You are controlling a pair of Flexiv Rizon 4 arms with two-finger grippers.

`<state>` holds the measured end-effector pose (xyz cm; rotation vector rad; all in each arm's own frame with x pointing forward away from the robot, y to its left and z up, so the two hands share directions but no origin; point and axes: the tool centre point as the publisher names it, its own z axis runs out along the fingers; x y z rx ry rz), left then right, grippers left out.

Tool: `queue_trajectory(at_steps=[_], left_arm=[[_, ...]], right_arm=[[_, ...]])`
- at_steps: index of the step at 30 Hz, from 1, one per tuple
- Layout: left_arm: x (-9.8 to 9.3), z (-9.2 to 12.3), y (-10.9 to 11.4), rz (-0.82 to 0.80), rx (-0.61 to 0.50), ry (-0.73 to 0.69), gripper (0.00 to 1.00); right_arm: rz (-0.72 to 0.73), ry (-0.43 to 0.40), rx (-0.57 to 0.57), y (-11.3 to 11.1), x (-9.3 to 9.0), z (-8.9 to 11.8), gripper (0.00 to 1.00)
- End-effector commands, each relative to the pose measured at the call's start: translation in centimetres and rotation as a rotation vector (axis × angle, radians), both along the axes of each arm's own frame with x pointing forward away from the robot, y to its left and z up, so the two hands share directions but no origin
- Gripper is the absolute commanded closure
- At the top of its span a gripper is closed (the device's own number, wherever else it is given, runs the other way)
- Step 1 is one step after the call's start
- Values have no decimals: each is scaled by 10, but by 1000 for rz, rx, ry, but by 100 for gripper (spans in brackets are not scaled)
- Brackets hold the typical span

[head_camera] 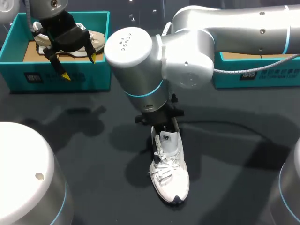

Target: Take the shoe out of the shoebox, open the shoe tongue, remove and reinsert the insole, then place the shoe into the shoebox

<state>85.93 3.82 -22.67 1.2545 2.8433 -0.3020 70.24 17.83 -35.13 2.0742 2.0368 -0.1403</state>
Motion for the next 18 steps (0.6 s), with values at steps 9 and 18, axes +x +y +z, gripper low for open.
queue_trajectory(at_steps=[9,18], left_arm=[[0,0,0,-1,3,-1,0],[0,0,0,-1,3,-1,0]], right_arm=[[-220,-19,43,-6,-3,5,61],[-118,16,47,-5,-5,7,54]])
